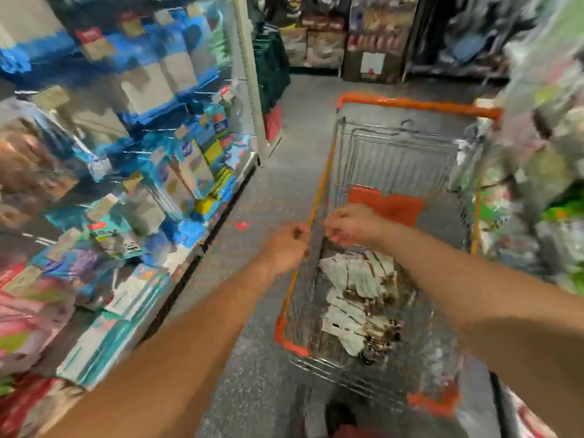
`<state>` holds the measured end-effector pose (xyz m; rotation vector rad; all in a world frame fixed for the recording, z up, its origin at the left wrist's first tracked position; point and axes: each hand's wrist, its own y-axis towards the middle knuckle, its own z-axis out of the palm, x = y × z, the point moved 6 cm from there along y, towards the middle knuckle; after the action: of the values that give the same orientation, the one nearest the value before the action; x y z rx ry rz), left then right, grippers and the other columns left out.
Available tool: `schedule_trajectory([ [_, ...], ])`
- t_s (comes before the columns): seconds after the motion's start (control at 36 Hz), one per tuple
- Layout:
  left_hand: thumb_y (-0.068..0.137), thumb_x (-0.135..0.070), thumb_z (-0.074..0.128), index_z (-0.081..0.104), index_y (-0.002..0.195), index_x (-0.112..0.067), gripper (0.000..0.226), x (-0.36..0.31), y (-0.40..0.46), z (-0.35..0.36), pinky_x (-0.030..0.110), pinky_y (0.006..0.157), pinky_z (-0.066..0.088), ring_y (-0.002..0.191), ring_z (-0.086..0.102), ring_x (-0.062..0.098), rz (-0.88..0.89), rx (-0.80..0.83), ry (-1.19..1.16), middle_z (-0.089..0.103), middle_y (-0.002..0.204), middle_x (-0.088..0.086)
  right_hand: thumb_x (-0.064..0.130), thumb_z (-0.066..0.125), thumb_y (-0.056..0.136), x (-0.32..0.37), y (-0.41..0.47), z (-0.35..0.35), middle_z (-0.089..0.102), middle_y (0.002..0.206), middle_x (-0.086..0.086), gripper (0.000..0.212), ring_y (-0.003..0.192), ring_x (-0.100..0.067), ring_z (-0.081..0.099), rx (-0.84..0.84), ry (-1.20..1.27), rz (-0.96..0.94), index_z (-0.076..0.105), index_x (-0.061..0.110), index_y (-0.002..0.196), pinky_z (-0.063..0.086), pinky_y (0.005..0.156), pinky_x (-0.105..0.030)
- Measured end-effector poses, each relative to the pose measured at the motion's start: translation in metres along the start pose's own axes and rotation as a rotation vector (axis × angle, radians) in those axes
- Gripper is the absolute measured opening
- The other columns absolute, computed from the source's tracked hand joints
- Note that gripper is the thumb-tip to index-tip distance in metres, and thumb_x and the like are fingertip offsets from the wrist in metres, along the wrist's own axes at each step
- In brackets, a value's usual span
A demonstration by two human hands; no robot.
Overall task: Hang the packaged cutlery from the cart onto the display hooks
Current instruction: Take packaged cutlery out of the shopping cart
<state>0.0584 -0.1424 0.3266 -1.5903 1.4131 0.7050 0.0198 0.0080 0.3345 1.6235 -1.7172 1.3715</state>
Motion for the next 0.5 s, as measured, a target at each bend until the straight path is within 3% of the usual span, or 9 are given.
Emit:
schedule_trajectory([
  [0.11,0.097,-0.002,0.047,0.057,0.075,-0.016,0.028,-0.012,0.029,0.064,0.031,0.065,0.057,0.061,0.060,0.019,0.024,0.092,0.070,0.060,0.069,0.003,0.016,0.061,0.096,-0.055,0.012,-0.045,0.065,0.073,-0.004,0.022,0.065,-0.014,0.063,0.000,0.014,0.108,0.062,0.015,0.074,0.052,0.063,-0.026],
  [0.19,0.098,-0.007,0.049,0.056,0.073,-0.022,0.031,0.001,0.048,0.106,0.051,0.072,0.060,0.058,0.063,0.017,-0.036,0.181,0.108,0.062,0.071,0.003,0.019,0.061,0.095,-0.095,0.020,-0.067,0.065,0.071,-0.003,0.016,0.063,-0.013,0.060,-0.011,-0.010,0.181,0.065,0.012,0.081,0.046,0.055,-0.022],
  [0.28,0.096,-0.011,0.052,0.056,0.079,-0.023,0.022,0.021,0.062,0.136,0.053,0.074,0.059,0.075,0.070,0.030,-0.086,0.230,0.197,0.069,0.085,0.012,0.018,0.060,0.095,-0.138,0.034,-0.076,0.062,0.063,0.003,0.017,0.055,-0.010,0.057,-0.005,0.004,0.265,0.063,0.014,0.079,0.043,0.050,-0.022],
  [0.33,0.095,-0.010,0.051,0.057,0.084,-0.021,0.017,0.030,0.065,0.149,0.052,0.077,0.059,0.085,0.069,0.035,-0.132,0.259,0.213,0.069,0.092,0.016,0.017,0.060,0.097,-0.164,0.039,-0.080,0.062,0.072,-0.001,0.014,0.053,-0.008,0.057,-0.026,0.069,0.339,0.062,0.013,0.083,0.043,0.049,-0.022],
  [0.39,0.099,-0.014,0.047,0.058,0.095,-0.020,0.013,0.042,0.066,0.161,0.041,0.073,0.058,0.085,0.067,0.029,-0.189,0.324,0.256,0.068,0.098,0.014,0.015,0.058,0.097,-0.186,0.040,-0.081,0.065,0.087,-0.008,0.011,0.070,-0.016,0.063,-0.051,0.081,0.385,0.065,0.007,0.098,0.048,0.055,-0.023],
  [0.5,0.101,-0.014,0.043,0.054,0.101,-0.017,0.011,0.067,0.074,0.183,0.036,0.062,0.051,0.080,0.062,0.025,-0.269,0.380,0.292,0.066,0.103,0.014,0.014,0.049,0.097,-0.222,0.044,-0.072,0.065,0.118,-0.019,0.029,0.107,-0.036,0.062,-0.022,-0.127,0.448,0.063,-0.002,0.117,0.050,0.083,-0.040],
])
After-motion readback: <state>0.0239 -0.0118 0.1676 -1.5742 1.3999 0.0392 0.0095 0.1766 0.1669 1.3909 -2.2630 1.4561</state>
